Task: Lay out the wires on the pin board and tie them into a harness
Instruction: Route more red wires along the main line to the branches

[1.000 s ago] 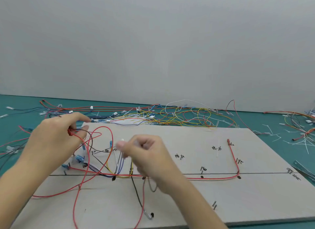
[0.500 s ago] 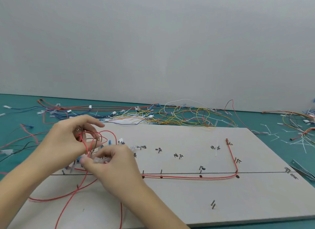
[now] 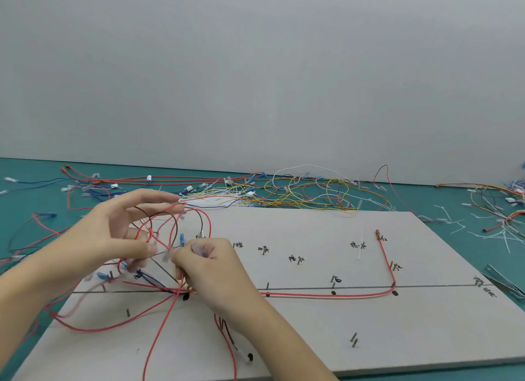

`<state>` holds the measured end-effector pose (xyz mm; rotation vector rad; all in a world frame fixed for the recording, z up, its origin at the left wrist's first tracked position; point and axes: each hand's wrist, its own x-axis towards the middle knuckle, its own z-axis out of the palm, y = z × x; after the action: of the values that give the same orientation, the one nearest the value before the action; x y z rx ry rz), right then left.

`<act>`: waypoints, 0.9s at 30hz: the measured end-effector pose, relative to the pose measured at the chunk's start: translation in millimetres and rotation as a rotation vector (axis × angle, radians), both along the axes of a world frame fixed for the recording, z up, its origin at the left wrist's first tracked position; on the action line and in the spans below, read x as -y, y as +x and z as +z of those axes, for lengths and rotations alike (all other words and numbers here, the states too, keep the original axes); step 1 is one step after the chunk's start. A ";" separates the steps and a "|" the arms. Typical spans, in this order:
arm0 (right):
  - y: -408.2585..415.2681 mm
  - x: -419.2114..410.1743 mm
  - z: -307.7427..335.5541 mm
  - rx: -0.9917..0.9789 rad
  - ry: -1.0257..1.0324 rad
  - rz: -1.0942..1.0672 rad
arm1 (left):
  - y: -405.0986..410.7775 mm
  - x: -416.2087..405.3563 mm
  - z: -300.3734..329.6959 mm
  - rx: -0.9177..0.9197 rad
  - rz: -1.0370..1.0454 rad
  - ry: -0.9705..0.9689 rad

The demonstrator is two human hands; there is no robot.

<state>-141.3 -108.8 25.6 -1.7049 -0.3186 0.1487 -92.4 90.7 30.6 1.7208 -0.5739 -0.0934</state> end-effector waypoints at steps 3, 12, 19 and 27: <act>-1.2 1.4 -0.5 -0.018 0.092 0.014 | 3.2 -5.9 -1.7 -0.102 -0.003 -0.050; 0.8 2.1 -3.8 -0.094 0.258 -0.052 | 9.6 -9.8 0.3 -0.255 -0.032 -0.200; -4.1 -1.5 -2.9 -0.122 0.118 -0.030 | 15.1 -11.7 -4.8 -0.144 0.136 -0.297; 0.9 14.7 8.6 -0.089 0.175 -0.102 | 20.8 -43.2 12.6 0.094 0.612 -0.193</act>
<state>-140.5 -123.5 34.2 -1.5327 -0.1729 0.1171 -71.6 134.0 43.1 1.6471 -0.1001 0.4641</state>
